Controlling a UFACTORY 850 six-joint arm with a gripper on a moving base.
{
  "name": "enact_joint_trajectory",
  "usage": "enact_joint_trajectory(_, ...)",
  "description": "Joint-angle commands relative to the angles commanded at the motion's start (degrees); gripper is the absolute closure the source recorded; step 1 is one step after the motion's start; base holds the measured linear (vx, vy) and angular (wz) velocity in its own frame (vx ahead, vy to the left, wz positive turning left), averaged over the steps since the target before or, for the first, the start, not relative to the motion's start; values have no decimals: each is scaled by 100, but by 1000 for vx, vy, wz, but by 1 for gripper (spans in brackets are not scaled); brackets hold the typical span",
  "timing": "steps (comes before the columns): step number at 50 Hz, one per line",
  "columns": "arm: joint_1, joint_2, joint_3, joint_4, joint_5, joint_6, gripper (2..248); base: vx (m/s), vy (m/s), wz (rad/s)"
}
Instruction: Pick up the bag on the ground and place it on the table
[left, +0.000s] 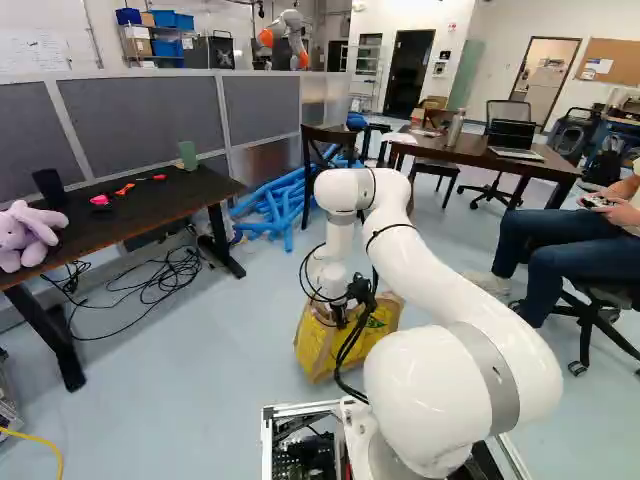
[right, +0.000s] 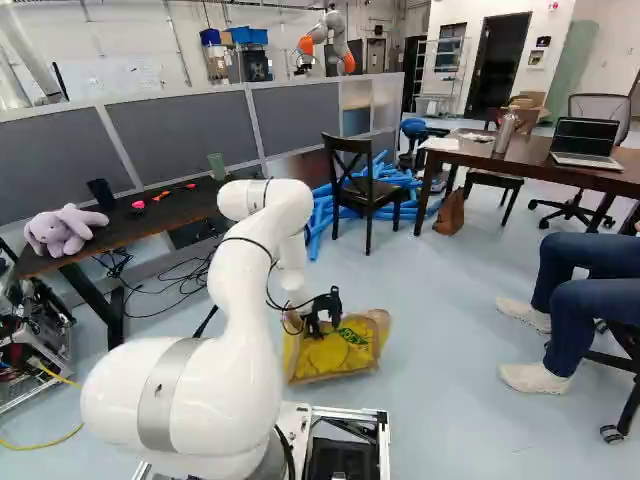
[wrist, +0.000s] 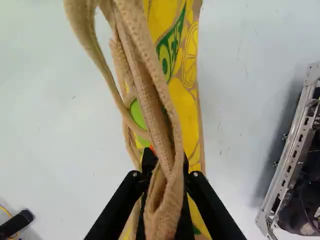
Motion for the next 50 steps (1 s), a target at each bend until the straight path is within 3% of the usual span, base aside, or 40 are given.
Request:
enact_joint_trajectory(17, 255, 372, 314, 105, -130, 0, 215, 0, 0, 0)
enact_joint_trajectory(50, 1039, 1187, 1269, 206, -142, 0, 215, 0, 0, 0)
